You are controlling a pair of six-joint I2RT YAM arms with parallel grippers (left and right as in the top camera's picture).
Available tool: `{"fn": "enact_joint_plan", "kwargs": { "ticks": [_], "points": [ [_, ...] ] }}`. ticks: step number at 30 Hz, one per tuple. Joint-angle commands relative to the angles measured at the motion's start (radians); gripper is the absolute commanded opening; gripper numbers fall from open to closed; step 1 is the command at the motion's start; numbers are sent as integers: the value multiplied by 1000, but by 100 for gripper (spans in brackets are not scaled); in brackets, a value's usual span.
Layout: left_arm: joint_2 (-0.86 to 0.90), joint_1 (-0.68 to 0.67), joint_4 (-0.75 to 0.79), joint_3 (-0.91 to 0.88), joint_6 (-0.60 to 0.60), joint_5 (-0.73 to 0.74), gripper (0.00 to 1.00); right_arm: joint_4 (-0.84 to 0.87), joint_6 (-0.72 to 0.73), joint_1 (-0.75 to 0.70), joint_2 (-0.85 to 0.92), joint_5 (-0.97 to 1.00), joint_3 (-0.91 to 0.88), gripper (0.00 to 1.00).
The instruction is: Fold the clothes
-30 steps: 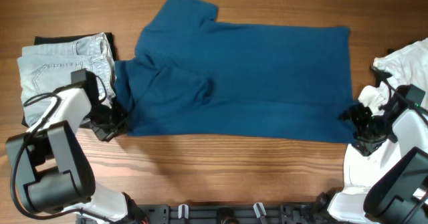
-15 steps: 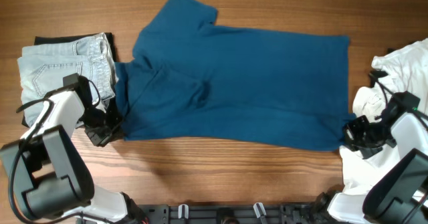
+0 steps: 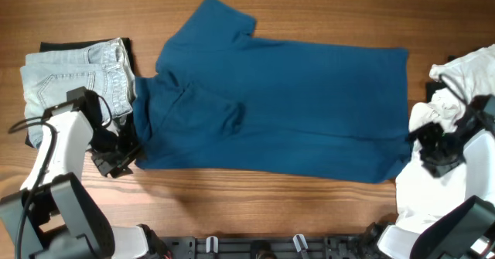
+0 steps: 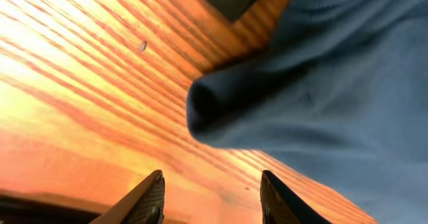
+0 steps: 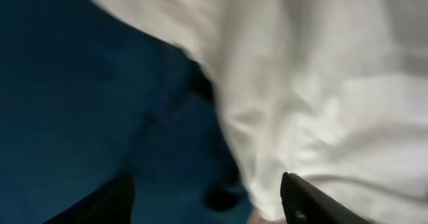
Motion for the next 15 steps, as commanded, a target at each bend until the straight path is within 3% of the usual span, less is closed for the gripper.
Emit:
{"fn": "enact_joint_plan", "kwargs": {
  "ticks": [1,3,5,9,15],
  "points": [
    [-59,-25,-22,206,66,39,49,43,-146,-2,-15,-283,169,70],
    [-57,-75,6,318,114,98,52,85,-146,9,-15,-401,231,70],
    [-55,-172,127,423,162,112,63,182,-109,55,-15,-483,266,71],
    [6,-327,438,494,163,74,63,328,-42,171,8,-441,267,75],
    [381,-402,587,708,196,74,62,335,-46,242,117,-365,266,79]
  ]
}}
